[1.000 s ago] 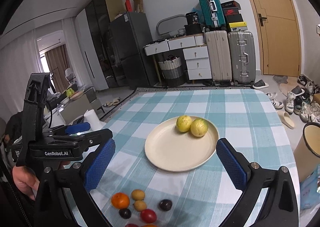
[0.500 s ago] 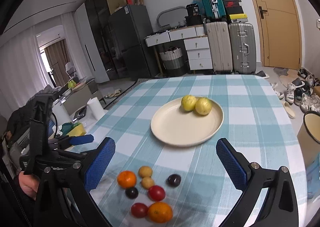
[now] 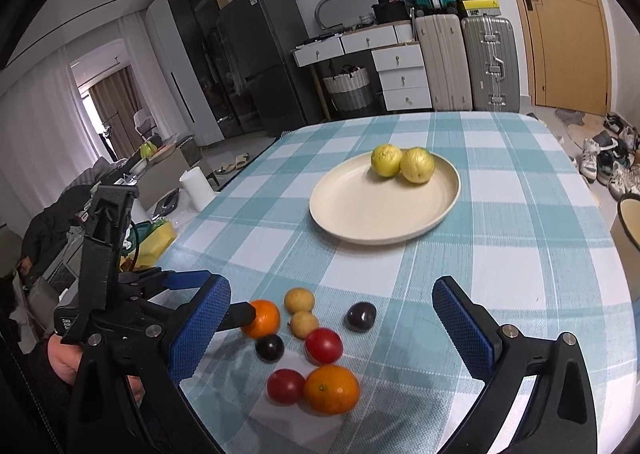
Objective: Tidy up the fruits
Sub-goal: 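Lift both tools away from the plate back toward the fruits, then grasp the large orange with the left tool while the right tool grasps a small tangerine, then carry both oranges onto the cream plate beside the citrus and open both tools, then lift both tools away from the plate toward the remaining fruits, then lower the left tool and close it on a dark plum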
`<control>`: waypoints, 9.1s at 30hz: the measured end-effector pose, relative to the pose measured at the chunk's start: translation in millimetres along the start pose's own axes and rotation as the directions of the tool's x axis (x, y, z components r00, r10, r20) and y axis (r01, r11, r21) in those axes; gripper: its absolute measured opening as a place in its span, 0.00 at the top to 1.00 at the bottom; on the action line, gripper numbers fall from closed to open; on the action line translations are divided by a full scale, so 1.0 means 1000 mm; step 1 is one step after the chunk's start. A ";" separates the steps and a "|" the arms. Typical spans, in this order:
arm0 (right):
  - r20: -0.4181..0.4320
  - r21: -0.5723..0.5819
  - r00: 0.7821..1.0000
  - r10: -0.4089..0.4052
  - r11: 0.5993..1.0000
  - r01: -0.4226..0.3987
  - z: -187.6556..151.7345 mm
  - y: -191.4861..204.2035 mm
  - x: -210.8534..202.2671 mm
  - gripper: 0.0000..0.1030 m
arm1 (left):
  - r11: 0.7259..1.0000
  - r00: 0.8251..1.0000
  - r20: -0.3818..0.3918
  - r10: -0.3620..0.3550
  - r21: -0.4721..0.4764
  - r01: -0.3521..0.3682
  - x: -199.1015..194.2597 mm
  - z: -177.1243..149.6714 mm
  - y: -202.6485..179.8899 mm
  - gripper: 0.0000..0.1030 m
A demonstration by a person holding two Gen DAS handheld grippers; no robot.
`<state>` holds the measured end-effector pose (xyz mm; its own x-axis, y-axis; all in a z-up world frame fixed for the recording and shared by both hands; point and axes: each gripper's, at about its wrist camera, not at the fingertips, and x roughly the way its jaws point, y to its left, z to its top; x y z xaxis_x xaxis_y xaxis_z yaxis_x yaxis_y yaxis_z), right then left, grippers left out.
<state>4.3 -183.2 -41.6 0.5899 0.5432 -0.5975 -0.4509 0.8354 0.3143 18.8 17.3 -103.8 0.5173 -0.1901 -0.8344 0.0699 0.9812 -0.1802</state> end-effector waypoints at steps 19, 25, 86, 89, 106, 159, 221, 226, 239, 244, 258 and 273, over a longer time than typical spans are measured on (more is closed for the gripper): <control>-0.045 0.044 0.999 0.006 0.999 -0.004 -0.011 -0.011 0.011 0.00 | 0.992 0.991 -0.057 -0.125 -0.019 0.124 0.016 -0.001 0.000 0.40; -0.042 0.047 0.999 0.003 0.999 -0.001 -0.012 -0.010 0.009 0.00 | 0.982 0.981 -0.051 -0.187 -0.012 0.187 0.013 -0.003 -0.003 0.64; -0.167 0.279 0.972 0.164 0.954 -0.113 -0.068 -0.022 0.026 0.60 | 0.973 0.975 -0.031 -0.222 -0.071 0.220 -0.006 -0.010 0.017 0.64; -0.162 0.288 0.972 0.168 0.950 -0.116 -0.070 -0.023 0.026 0.63 | 0.973 0.975 -0.030 -0.222 -0.071 0.219 -0.007 -0.010 0.017 0.64; -0.067 0.259 0.983 0.170 0.955 -0.148 -0.055 -0.024 0.003 0.64 | 0.974 0.976 -0.010 -0.216 -0.071 0.215 -0.014 0.004 0.021 0.64; -0.046 0.294 0.994 0.100 0.952 -0.082 0.118 -0.096 0.148 0.64 | 0.973 0.977 0.002 -0.215 -0.084 0.214 0.092 0.210 0.020 0.64; 0.060 0.161 0.997 -0.050 0.986 0.039 0.092 -0.050 0.058 0.01 | 0.998 0.984 0.172 0.057 -0.034 -0.052 -0.003 0.132 -0.005 0.03; 0.082 0.129 0.996 -0.045 0.991 0.034 0.085 -0.040 0.044 0.01 | 0.997 0.977 0.199 0.073 -0.023 -0.070 -0.016 0.118 -0.010 0.01; 0.106 0.047 0.994 -0.024 0.999 0.019 0.058 -0.014 0.015 0.00 | 0.995 0.974 0.205 0.096 0.016 -0.102 -0.034 0.080 -0.025 0.01; 0.100 0.048 0.994 -0.034 0.998 0.030 0.043 -0.008 0.007 0.00 | 0.995 0.974 0.209 0.089 0.013 -0.094 -0.043 0.065 -0.025 0.01; 0.035 0.057 0.998 -0.050 0.997 0.048 0.006 0.000 0.002 0.00 | 0.999 0.992 0.122 0.031 0.022 -0.034 -0.038 0.014 -0.018 0.01; -0.028 0.078 0.996 -0.080 0.994 0.082 -0.011 -0.005 0.003 0.00 | 0.997 0.999 0.014 -0.043 0.069 0.042 -0.011 -0.012 -0.029 0.01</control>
<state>0.7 -186.9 -52.9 0.6050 0.4722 -0.6411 -0.3476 0.8810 0.3208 1.2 -9.1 -95.3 0.5260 -0.2316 -0.8183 0.1501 0.9724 -0.1787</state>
